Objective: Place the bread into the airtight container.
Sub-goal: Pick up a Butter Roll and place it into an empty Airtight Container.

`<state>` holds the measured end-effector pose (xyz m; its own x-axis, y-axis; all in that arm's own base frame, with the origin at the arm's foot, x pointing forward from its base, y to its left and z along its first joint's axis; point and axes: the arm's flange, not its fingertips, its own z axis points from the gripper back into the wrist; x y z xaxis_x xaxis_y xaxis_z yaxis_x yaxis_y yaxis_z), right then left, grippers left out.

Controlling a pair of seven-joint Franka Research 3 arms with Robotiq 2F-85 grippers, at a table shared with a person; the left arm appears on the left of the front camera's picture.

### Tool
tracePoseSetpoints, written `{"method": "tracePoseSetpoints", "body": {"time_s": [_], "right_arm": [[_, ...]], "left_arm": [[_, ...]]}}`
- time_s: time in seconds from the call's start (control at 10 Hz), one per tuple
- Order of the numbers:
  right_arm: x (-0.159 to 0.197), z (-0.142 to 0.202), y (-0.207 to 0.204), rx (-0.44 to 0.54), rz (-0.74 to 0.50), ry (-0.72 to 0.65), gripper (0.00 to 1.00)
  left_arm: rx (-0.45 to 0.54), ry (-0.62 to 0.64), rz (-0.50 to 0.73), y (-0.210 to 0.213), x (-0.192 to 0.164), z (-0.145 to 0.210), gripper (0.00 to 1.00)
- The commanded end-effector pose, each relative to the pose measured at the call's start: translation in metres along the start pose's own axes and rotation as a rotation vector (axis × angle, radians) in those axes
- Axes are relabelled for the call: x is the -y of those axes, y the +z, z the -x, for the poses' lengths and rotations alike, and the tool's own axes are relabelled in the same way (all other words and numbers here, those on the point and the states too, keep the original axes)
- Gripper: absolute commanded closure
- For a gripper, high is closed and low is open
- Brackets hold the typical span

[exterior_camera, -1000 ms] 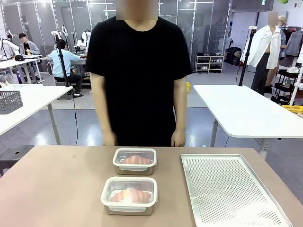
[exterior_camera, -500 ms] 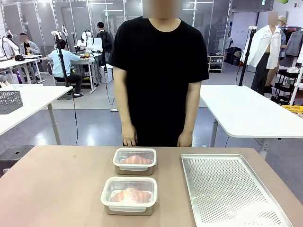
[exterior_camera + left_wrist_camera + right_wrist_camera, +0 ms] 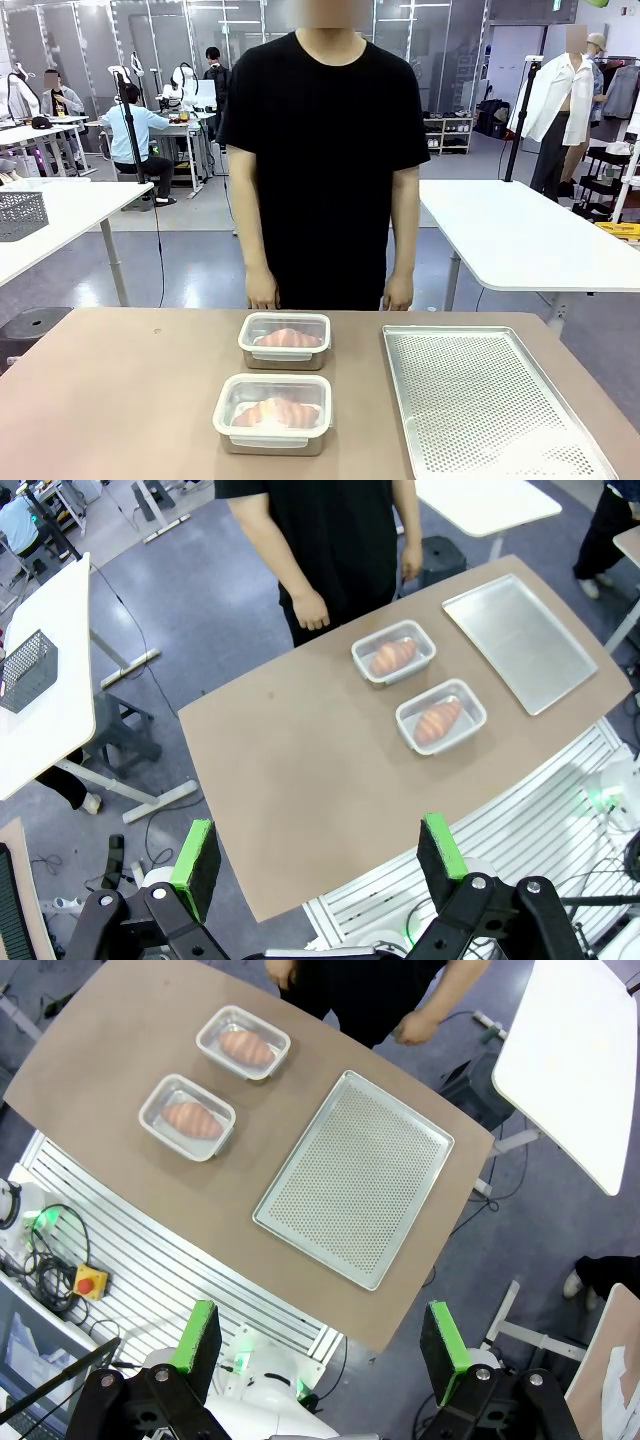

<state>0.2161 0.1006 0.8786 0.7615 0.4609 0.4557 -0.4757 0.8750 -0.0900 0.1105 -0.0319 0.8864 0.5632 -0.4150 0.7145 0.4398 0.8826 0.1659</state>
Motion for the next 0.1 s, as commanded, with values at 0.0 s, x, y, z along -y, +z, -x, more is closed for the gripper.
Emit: {"method": "tracePoseSetpoints", "body": {"time_s": [0.0], "right_arm": [[0.0030,0.0021,0.0000,0.014,-0.005,0.018,0.00]], "left_arm": [[0.013,-0.005,-0.004,0.0097,0.0047,0.0029,0.00]]}}
